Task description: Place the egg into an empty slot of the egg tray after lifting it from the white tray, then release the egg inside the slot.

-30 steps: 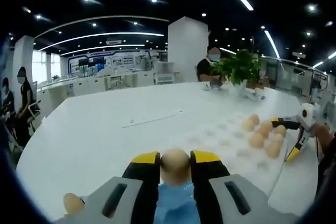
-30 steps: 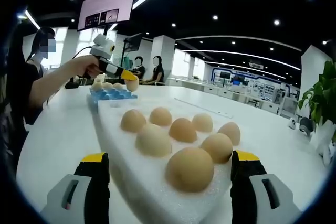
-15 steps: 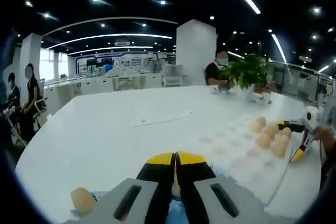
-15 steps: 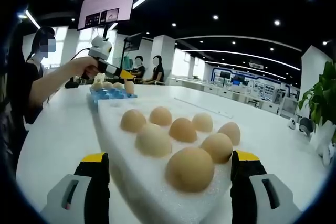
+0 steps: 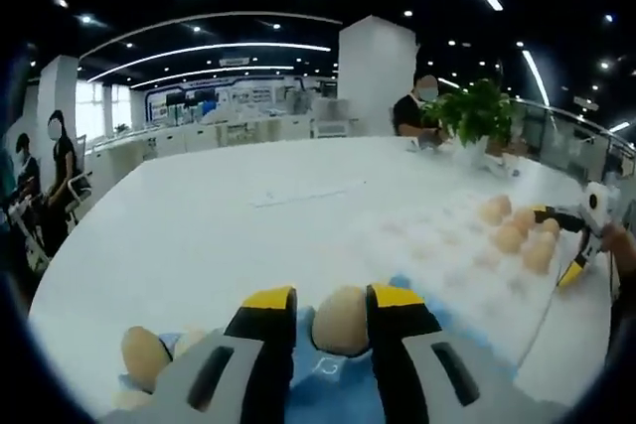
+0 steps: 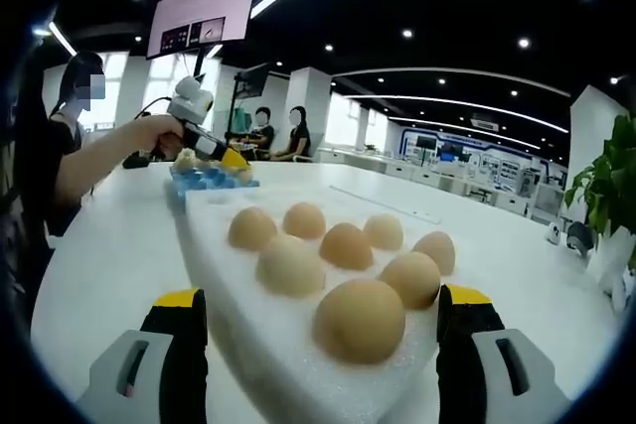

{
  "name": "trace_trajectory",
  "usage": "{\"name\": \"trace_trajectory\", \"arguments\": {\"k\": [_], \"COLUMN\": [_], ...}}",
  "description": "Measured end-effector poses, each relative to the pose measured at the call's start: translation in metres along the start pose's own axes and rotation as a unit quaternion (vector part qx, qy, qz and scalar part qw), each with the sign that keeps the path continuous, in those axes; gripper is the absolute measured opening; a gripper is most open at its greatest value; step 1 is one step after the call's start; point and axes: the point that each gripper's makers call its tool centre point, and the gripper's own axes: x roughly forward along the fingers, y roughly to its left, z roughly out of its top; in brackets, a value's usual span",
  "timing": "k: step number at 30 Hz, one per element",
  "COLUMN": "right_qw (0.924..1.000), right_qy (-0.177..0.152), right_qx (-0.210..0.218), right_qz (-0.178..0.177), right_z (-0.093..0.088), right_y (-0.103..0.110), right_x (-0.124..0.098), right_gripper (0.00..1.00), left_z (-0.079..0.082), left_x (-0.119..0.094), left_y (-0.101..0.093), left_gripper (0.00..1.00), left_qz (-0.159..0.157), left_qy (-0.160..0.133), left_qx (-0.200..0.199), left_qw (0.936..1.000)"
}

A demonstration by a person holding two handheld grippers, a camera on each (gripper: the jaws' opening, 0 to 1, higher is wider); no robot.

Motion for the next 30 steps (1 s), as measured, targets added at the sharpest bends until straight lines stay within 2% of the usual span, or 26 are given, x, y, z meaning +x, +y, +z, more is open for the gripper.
{"name": "trace_trajectory", "arguments": {"k": [2, 3, 4, 5, 6, 8, 11, 13, 15, 19, 23, 26, 29, 30], "right_qw": [1.0, 1.0, 1.0, 1.0, 1.0, 1.0, 1.0, 1.0, 1.0, 1.0, 1.0, 1.0, 1.0, 1.0], "right_qy": [0.0, 0.0, 0.0, 0.0, 0.0, 0.0, -0.001, -0.002, -0.002, -0.003, -0.002, -0.003, -0.002, -0.002], "right_qx": [0.0, -0.001, -0.001, 0.0, 0.0, -0.001, 0.0, 0.0, 0.0, 0.001, 0.001, 0.001, 0.0, -0.001], "right_qz": [0.0, 0.0, 0.0, 0.0, 0.0, 0.0, 0.001, 0.001, 0.001, 0.002, 0.002, 0.003, 0.002, 0.002], "right_z": [0.0, 0.0, 0.0, 0.0, 0.0, 0.0, 0.0, 0.0, 0.0, 0.001, 0.001, 0.001, 0.001, 0.001], "right_y": [0.0, 0.0, 0.0, 0.0, 0.0, 0.0, 0.0, 0.0, 0.0, 0.0, 0.0, 0.0, 0.0, 0.0], "right_x": [0.0, 0.0, 0.0, 0.0, 0.0, 0.0, 0.0, 0.0, 0.0, -0.001, 0.0, -0.001, 0.0, 0.0], "right_gripper": [1.0, 1.0, 1.0, 1.0, 1.0, 1.0, 1.0, 1.0, 1.0, 1.0, 1.0, 1.0, 1.0, 1.0], "left_z": [-0.002, -0.006, -0.001, -0.004, -0.003, -0.003, -0.007, -0.007, -0.007, -0.007, 0.001, 0.004, 0.008, 0.01], "left_x": [0.003, 0.006, 0.009, 0.009, 0.009, 0.011, 0.009, 0.01, 0.009, 0.004, -0.004, -0.01, -0.016, -0.018], "left_y": [-0.002, -0.005, -0.004, -0.005, -0.009, -0.01, -0.003, -0.006, -0.007, -0.01, -0.011, -0.01, -0.01, -0.018], "left_gripper": [0.36, 0.36, 0.37, 0.37, 0.37, 0.35, 0.27, 0.27, 0.27, 0.26, 0.26, 0.26, 0.26, 0.26], "left_qz": [-0.001, -0.004, 0.001, 0.004, 0.003, 0.008, 0.039, 0.037, 0.039, 0.038, 0.033, 0.04, 0.036, 0.035], "left_qy": [0.005, 0.018, 0.006, 0.016, 0.018, 0.025, 0.05, 0.049, 0.052, 0.048, 0.018, 0.014, 0.003, -0.002], "left_qx": [-0.004, 0.009, 0.03, 0.011, 0.01, 0.008, 0.071, 0.055, 0.065, 0.07, 0.049, 0.054, 0.041, 0.034], "left_qw": [1.0, 0.9998, 0.9995, 0.9998, 0.9998, 0.9996, 0.9954, 0.9966, 0.9958, 0.9956, 0.9981, 0.9976, 0.9985, 0.9988]}}
